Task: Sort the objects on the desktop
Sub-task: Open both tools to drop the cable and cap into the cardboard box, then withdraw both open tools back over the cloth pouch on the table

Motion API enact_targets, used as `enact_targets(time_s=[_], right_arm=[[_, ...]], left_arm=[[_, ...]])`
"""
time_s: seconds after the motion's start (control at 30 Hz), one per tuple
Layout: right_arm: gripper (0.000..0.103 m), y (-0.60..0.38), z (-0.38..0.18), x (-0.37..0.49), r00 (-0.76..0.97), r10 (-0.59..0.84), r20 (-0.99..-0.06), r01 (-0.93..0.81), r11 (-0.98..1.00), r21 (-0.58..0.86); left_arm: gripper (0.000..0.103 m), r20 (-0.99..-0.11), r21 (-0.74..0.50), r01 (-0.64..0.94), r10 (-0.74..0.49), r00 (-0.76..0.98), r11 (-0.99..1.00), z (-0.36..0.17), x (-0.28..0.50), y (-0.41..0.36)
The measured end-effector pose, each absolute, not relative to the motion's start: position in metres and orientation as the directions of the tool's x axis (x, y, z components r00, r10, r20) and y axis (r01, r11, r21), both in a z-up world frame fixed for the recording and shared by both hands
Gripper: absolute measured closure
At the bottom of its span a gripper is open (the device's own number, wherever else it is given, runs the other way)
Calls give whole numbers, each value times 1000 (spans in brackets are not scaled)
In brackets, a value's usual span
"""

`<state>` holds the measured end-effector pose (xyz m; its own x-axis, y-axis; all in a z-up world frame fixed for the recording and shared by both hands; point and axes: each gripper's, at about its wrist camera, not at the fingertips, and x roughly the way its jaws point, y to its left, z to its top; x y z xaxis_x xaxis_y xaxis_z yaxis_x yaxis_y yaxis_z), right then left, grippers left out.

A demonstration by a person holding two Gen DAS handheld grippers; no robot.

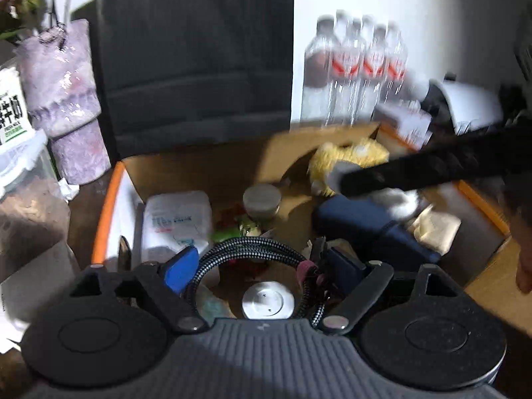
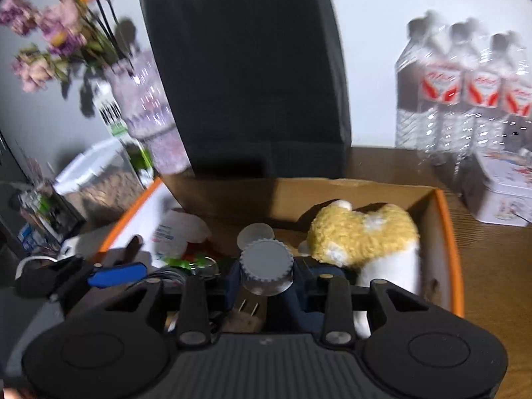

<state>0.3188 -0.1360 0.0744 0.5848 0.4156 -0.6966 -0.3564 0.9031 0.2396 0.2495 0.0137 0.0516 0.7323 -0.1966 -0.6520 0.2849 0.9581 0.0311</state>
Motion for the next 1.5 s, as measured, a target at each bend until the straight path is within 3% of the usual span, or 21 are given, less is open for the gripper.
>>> enact_targets(time_s=[0.1,0.2,0.33,0.73,0.87,1.17,1.5], right_arm=[[69,-120,60,334,541,375,-753,-350,914,204],[59,-114,52,335,533,364,-764,-355,916,189],[48,-122,63,322,576,387,-720,-355,912,206],[30,-173,103,172,757,354,-549,-368,926,89],[30,-184,87,120,740,380,-555,-377,918,126],[28,-193,34,25,702,378,-604,-363,919,154],[23,-194,17,-7,715,363,-597,-351,926,143]], left_arm=[[4,-675,63,282,-167,719,957,44,255,12],[0,-676,25,293,-200,710,956,45,250,19],[0,-660,-42,284,-239,712,958,61,241,31],[0,-539,-1,160,-135,832,987,117,141,44],[0,-510,-18,153,-141,849,988,112,88,42],[0,-538,-74,176,-188,822,982,52,-1,34],[0,-593,-70,141,-154,791,988,18,-29,35]])
